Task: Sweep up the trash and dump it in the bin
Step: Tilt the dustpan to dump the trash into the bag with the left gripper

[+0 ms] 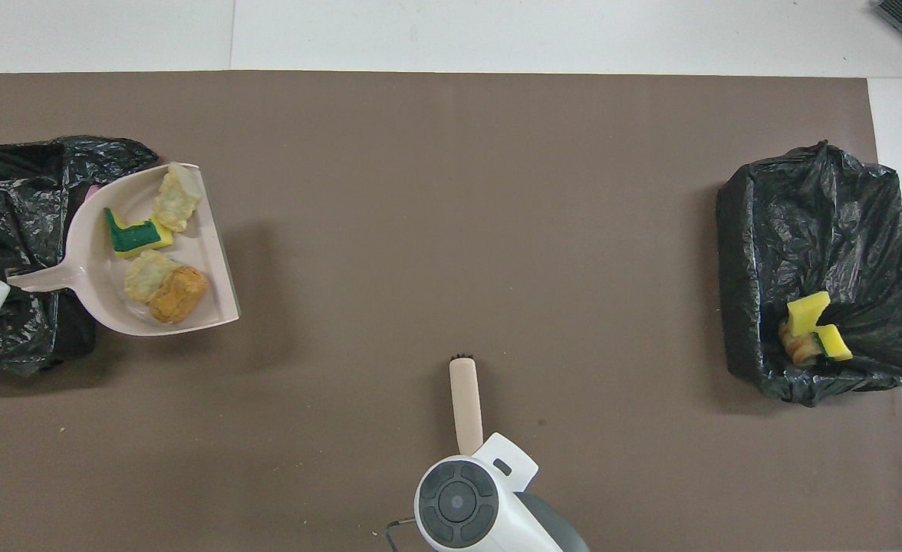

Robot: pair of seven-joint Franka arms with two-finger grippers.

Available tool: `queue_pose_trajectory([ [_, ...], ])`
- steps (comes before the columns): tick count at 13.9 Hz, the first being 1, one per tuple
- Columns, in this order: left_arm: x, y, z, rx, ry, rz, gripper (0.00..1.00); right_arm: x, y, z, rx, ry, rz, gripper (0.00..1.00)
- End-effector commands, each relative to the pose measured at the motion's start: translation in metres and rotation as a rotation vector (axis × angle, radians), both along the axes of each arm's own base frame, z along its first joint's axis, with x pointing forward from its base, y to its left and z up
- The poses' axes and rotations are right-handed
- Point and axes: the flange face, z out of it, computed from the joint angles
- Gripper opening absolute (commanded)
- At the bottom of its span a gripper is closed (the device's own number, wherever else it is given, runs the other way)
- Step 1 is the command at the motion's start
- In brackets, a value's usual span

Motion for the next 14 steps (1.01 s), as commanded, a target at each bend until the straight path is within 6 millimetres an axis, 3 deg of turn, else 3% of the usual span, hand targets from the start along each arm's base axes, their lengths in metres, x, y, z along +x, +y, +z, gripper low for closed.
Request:
queue_pose_trajectory([
  [1,0.029,0.058,0.016,0.036,-0.040,0.034,0.00,0.003,-0.001,-0.010,0.034,0.002,-0.034,0.00],
  [3,0.020,0.114,0.012,0.070,-0.041,0.083,0.00,0.006,0.004,-0.016,0.082,0.014,-0.068,0.00],
  [5,0.024,0.154,0.034,0.158,-0.051,0.059,0.00,0.006,0.004,-0.019,0.079,0.019,-0.064,0.00],
  [6,0.023,0.163,0.038,0.230,-0.036,0.036,0.00,0.006,0.004,-0.020,0.082,0.022,-0.049,0.00],
  [7,0.023,0.166,0.041,0.307,-0.026,0.010,0.00,0.006,0.003,-0.021,0.085,0.026,-0.037,0.17],
  [8,0.023,0.167,0.039,0.360,-0.010,-0.014,0.00,0.007,0.004,-0.020,0.087,0.023,-0.036,0.42],
  [9,0.024,0.162,0.034,0.400,0.018,-0.046,0.00,0.009,0.007,-0.018,0.090,0.022,-0.036,0.47],
  [10,0.024,0.160,0.036,0.452,0.050,-0.074,0.00,0.012,0.011,-0.014,0.097,0.016,-0.035,0.82],
  [11,0.021,0.160,0.031,0.477,0.080,-0.107,0.00,0.016,0.014,-0.009,0.108,-0.001,-0.031,1.00],
  [13,0.018,0.160,0.031,0.509,0.136,-0.244,0.00,0.051,0.012,0.016,0.155,-0.044,-0.084,1.00],
  [14,0.019,0.162,0.032,0.519,0.145,-0.271,0.00,0.080,-0.001,0.034,0.180,-0.072,-0.137,1.00],
])
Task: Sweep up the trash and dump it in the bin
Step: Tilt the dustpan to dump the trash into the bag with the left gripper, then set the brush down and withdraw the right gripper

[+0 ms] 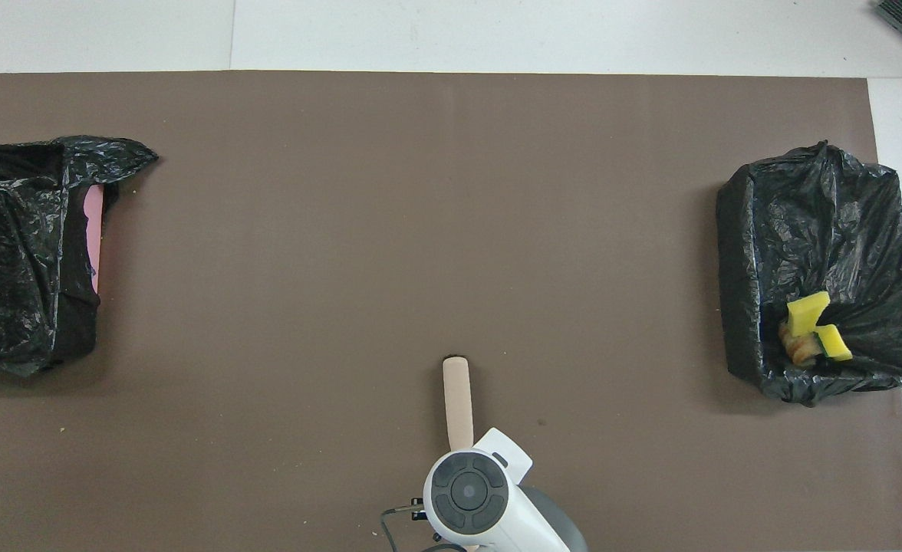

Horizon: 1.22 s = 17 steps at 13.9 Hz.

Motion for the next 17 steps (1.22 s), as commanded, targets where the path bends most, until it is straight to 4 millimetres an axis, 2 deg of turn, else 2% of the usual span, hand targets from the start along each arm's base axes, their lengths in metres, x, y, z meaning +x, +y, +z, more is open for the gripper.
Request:
queue_pose_trajectory([
  [1,-0.002,0.002,0.005,0.071,0.056,-0.087,0.00,0.072,-0.027,0.040,0.083,-0.055,-0.111,1.00],
  [3,0.003,-0.003,0.008,0.160,0.088,-0.126,0.00,0.113,-0.058,0.062,0.060,-0.142,-0.143,1.00],
  [4,0.005,-0.007,0.008,0.169,0.088,-0.130,0.00,0.134,-0.079,0.074,0.010,-0.207,-0.129,1.00],
  [7,0.010,-0.017,0.013,0.258,0.110,-0.148,0.00,0.178,-0.124,0.101,-0.065,-0.298,-0.079,1.00],
  [9,0.014,-0.029,0.022,0.319,0.111,-0.155,0.00,0.209,-0.181,0.125,-0.105,-0.346,-0.088,1.00],
  [11,0.012,-0.032,0.041,0.334,0.105,-0.133,0.00,0.235,-0.238,0.164,-0.115,-0.355,-0.102,1.00],
  [13,0.009,-0.054,0.060,0.319,0.097,-0.099,0.00,0.248,-0.299,0.200,-0.128,-0.342,-0.055,1.00],
  [14,0.006,-0.072,0.066,0.293,0.079,-0.067,0.00,0.250,-0.326,0.213,-0.124,-0.338,-0.022,1.00],
  [15,0.004,-0.085,0.064,0.243,0.069,-0.017,0.00,0.245,-0.353,0.228,-0.119,-0.328,0.010,1.00],
  [17,0.006,-0.120,0.052,0.117,0.053,0.075,0.00,0.229,-0.391,0.251,-0.115,-0.301,0.048,1.00],
])
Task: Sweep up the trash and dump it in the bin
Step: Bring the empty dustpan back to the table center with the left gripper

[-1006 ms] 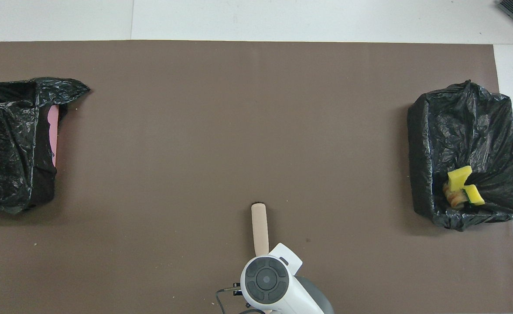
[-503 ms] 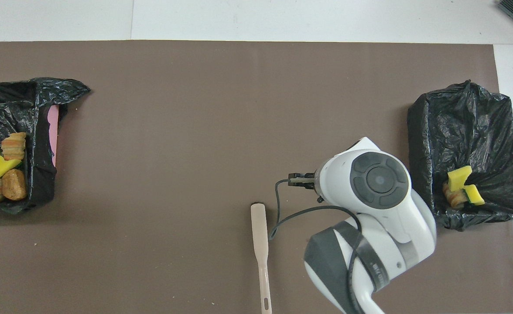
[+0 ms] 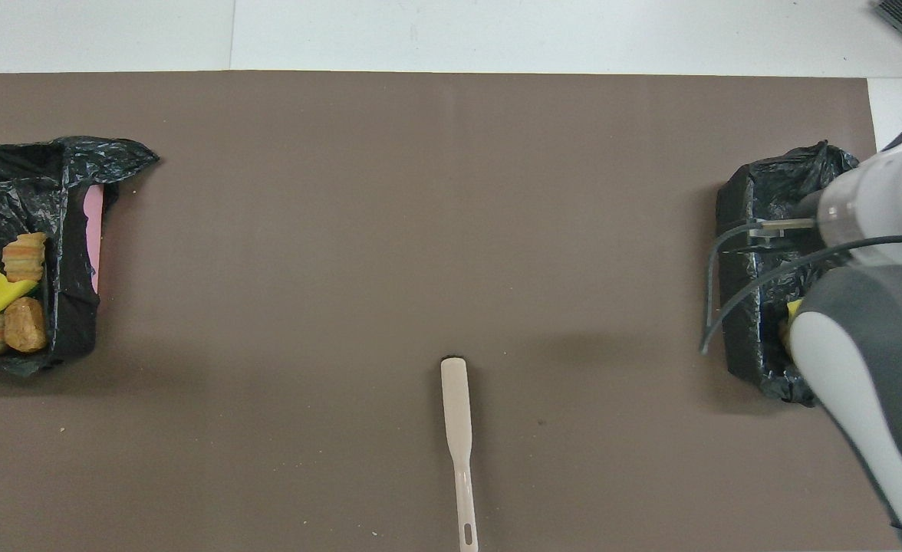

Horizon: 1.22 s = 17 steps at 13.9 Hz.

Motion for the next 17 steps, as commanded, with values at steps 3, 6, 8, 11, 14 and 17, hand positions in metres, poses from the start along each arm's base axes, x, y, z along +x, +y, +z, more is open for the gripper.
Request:
queue_pose_trajectory([
  [3,-0.017,-0.086,-0.027,-0.315,-0.072,0.295,0.00,-0.047,-0.044,0.065,0.006,0.048,0.011,1.00],
  [6,-0.043,-0.163,-0.066,-0.380,-0.150,0.503,0.00,-0.082,-0.052,0.092,0.101,0.078,-0.043,1.00],
  [8,-0.045,-0.216,-0.089,-0.431,-0.184,0.624,0.00,-0.090,-0.058,0.104,0.119,0.069,-0.063,1.00],
  [11,-0.050,-0.286,-0.110,-0.528,-0.273,0.916,0.00,-0.088,-0.053,0.098,0.103,0.075,-0.046,1.00],
  [14,-0.054,-0.375,-0.129,-0.551,-0.372,1.057,0.00,-0.087,-0.051,0.101,0.107,0.061,-0.043,1.00],
  [17,-0.050,-0.452,-0.149,-0.618,-0.432,1.279,0.00,-0.089,-0.045,0.105,0.111,0.056,-0.031,1.00],
])
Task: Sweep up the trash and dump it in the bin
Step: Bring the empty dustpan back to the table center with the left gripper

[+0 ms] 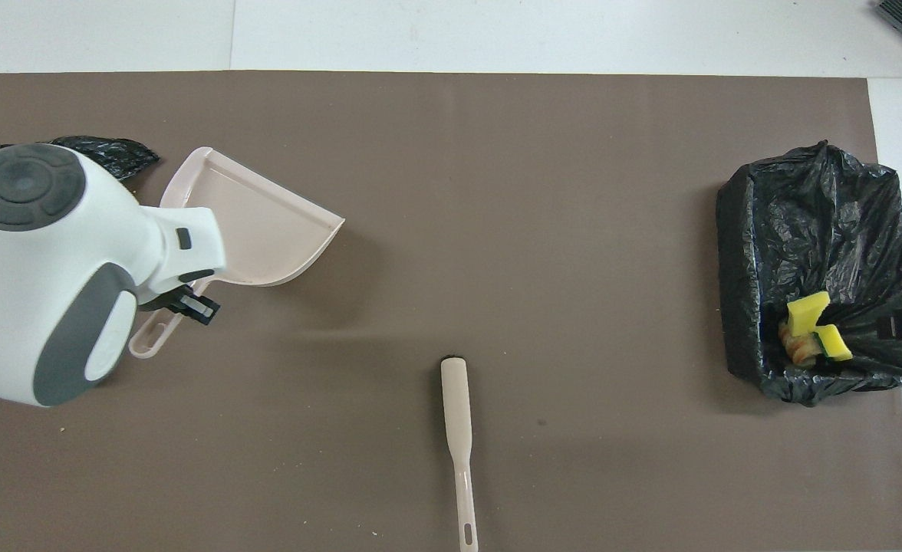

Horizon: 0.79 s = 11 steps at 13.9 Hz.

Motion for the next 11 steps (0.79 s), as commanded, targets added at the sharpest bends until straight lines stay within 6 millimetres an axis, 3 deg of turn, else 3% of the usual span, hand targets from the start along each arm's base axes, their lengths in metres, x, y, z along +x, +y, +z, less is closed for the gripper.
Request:
queue_pose_trajectory([
  [1,0.011,-0.062,-0.009,-0.058,-0.033,0.165,0.00,-0.001,0.006,0.004,0.018,-0.009,0.005,1.00],
  [3,0.019,-0.117,-0.022,-0.064,-0.051,0.241,0.00,-0.001,0.005,0.005,0.018,-0.011,0.004,1.00],
  [6,0.035,-0.159,-0.026,-0.142,-0.048,0.365,0.00,-0.001,0.005,0.004,0.018,-0.009,0.004,1.00],
  [7,0.030,-0.185,-0.032,-0.157,-0.063,0.385,0.00,-0.001,0.006,0.004,0.018,-0.009,0.005,1.00],
  [9,0.038,-0.200,-0.043,-0.176,-0.087,0.390,0.00,-0.001,0.005,0.005,0.018,-0.011,0.004,1.00],
  [11,0.038,-0.228,-0.064,-0.163,-0.086,0.354,0.00,-0.001,0.005,0.005,0.018,-0.011,0.004,1.00],
])
